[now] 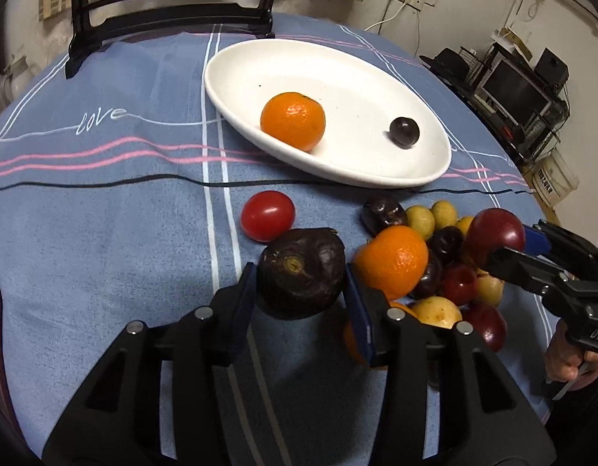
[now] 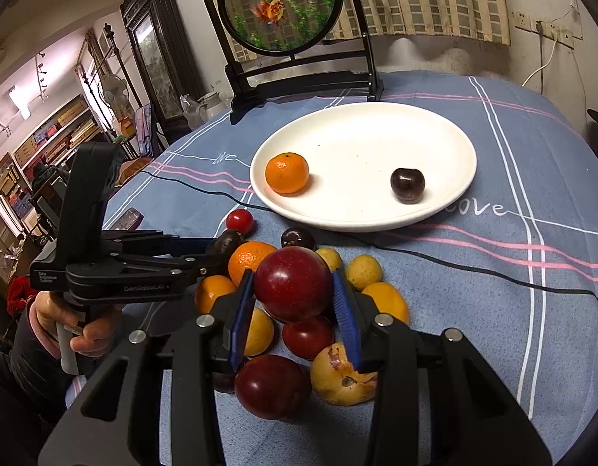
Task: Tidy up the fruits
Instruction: 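Grasp a dark plum with the left tool while the right tool grasps a red plum, place both on plate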
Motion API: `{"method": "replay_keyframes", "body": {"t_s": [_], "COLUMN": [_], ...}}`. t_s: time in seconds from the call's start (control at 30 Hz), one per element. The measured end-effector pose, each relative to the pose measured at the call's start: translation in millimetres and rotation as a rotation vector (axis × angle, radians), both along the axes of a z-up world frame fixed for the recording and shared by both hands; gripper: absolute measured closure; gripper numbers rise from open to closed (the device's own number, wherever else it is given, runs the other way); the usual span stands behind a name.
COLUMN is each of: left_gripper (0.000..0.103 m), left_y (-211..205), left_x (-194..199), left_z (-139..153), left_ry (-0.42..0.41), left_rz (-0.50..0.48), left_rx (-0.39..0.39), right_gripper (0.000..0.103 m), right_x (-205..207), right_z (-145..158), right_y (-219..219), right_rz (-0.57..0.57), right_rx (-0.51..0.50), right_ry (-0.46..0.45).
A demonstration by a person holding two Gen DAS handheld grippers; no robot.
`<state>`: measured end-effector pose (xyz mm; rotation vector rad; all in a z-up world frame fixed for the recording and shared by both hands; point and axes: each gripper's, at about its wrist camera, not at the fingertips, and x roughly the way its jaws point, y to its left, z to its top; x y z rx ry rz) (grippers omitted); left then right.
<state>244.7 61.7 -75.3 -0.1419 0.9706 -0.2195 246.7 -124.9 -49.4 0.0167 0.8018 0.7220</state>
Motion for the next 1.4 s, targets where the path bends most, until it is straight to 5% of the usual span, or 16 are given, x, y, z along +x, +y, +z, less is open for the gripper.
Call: {"method": "replay_keyframes", "body": {"t_s": [0.23,0.5,0.7,1.0,1.1,1.4], "left_gripper": [0.059,0.059,0.059,0.055,0.037,0.028], "left_y": [-2.5,0.8,-20.1,-28.7,-22.9,2.9], "left_x": [-6.0,-16.6,42.2,127.4,117.6,18.8], "left_z": [3.4,46.9,82.1,59.4,63.6,70.4], "left_ry": [-0.031,-0.166,-0.205,-0.082,-0.102,-0.185], "left_rz": [-0.001,0.016,0.008,0.089,0.094,0.080], "left_rx": [0.048,-0.054,-0.045,0.013,0.022,0.031], "right_gripper": [0.063,0.063,0.063,0.058,0.052,0.052], "right_x": [-3.0,6.5,52.1,93.8,89.0,2.9], "right_z": [1.0,9.7,24.8,0.1,3.8,19.9], "right_y": [1.4,-10.3,-6.3,18.4,17.0,-16.6], "right_rz": [0.002,-0.046,-0.152,-0.148,-0.138,-0.008], "right_rx": [-0.008,0.034,0.009,-0.080,-0.090,0.011], "right_ry": [-0.016,-0.052,-0.116,-0.052,-0.072,-0.107]}}
